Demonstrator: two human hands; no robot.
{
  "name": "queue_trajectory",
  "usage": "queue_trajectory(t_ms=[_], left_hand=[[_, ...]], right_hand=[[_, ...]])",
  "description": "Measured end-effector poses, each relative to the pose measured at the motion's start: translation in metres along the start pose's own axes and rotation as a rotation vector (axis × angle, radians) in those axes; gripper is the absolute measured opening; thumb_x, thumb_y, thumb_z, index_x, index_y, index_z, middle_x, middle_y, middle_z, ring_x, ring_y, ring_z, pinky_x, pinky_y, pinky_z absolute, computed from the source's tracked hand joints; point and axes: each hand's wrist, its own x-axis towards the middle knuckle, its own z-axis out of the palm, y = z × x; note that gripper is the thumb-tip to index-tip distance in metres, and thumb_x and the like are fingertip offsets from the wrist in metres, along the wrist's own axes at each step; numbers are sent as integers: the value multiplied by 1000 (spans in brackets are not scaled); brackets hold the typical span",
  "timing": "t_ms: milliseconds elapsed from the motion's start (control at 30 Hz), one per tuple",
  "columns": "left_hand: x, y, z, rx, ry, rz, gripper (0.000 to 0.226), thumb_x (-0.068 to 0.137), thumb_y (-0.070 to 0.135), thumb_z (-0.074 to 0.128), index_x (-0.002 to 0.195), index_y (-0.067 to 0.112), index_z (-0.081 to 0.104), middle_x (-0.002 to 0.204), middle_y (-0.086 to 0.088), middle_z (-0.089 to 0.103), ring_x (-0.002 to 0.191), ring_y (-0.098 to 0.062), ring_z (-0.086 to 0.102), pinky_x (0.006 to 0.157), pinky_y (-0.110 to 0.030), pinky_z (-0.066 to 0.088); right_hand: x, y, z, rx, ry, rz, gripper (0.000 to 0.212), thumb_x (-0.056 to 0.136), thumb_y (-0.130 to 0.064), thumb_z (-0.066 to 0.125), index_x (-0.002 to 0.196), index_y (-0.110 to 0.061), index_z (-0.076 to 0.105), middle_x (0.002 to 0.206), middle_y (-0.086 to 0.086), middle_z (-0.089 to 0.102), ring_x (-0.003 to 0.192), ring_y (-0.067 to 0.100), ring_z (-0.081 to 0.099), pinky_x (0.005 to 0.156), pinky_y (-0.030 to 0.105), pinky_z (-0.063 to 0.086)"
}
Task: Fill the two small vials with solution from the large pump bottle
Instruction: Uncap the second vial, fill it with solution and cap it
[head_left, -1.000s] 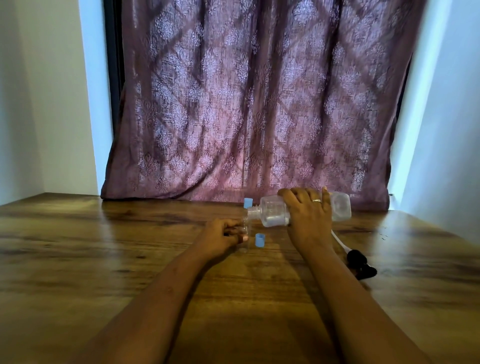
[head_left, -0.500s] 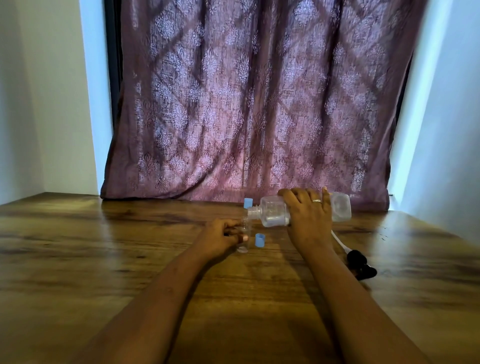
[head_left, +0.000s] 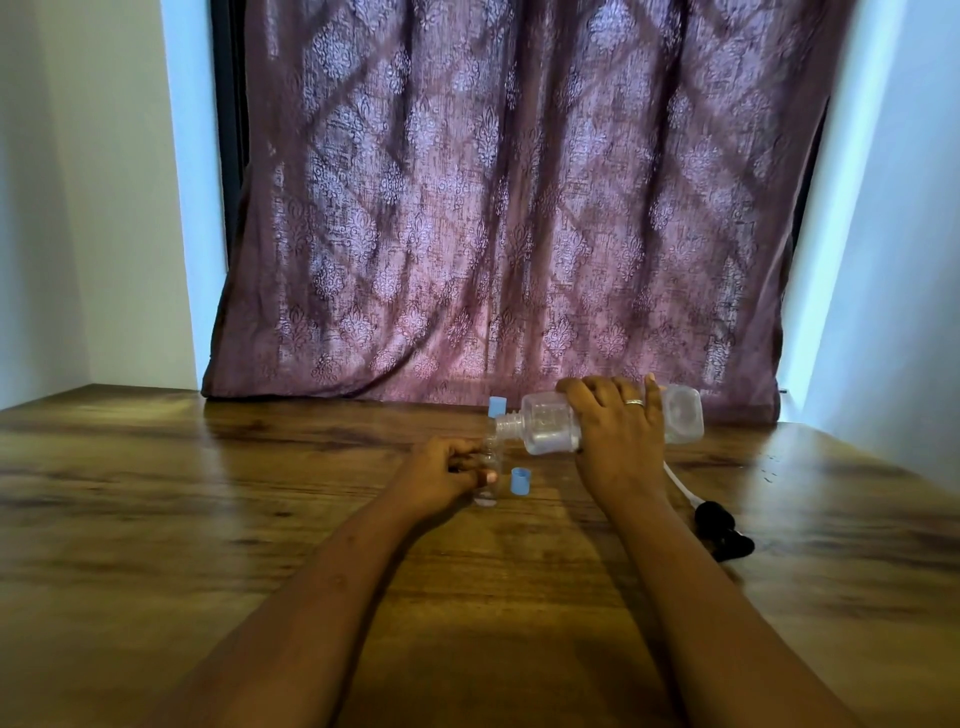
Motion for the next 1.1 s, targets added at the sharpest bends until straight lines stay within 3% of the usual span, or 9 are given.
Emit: queue_trajectory(t_ms=[67,333,467,567,633,767,833,1100], left_hand=[[0,-1,0,9,-1,0,36,86,7,66,121,10,61,99,2,70,91,-12,67,69,-19,57],[1,-2,-1,18,2,-6,36,85,9,69,120,11,63,101,-1,72,95,-17,69,76,-28,59],[-1,1,-1,28,-2,9,34,85,9,68,119,14,63,98,4,71,92,-12,68,71,-21,56],[-2,2,0,24,-3,11,33,85,8,67,118,14,63,94,8,69,86,-7,67,64,-15,55],[-2,1,0,31,3,10,32,86,8,67,117,14,64,95,7,70,87,-9,67,67,-19,57],[-2,0,0,37,10,10,28,86,9,67,113,14,65,95,6,71,89,-12,68,75,-28,58],[-2,0,0,45,12,10,27,86,10,67,112,15,66,96,6,71,89,-13,69,78,-32,58],[-3,3,1,42,4,8,28,87,9,66,114,13,65,99,0,72,93,-17,69,77,-30,58]], right_hand=[[0,0,0,3,10,-1,42,72,-10,49,110,-25,58,108,1,64,108,29,54,111,51,18],[0,0,1,-8,14,-4,41,71,-6,63,108,-24,60,106,2,65,106,29,55,110,51,23],[1,0,0,-12,17,-6,41,71,-8,63,108,-24,60,106,2,65,106,30,55,109,51,24],[0,0,-1,-9,18,-6,39,72,-9,56,108,-23,60,106,2,65,107,30,55,110,51,23],[0,0,-1,-1,19,-5,40,73,-11,48,109,-23,60,106,2,65,107,30,55,110,52,22],[0,0,0,7,21,-4,39,74,-10,56,110,-24,59,108,2,64,109,29,54,110,51,21],[0,0,-2,13,15,-4,41,74,-14,46,111,-24,59,109,2,64,110,29,53,111,51,21],[0,0,-4,11,3,-8,44,71,-13,42,111,-23,59,110,2,64,111,29,53,111,52,19]])
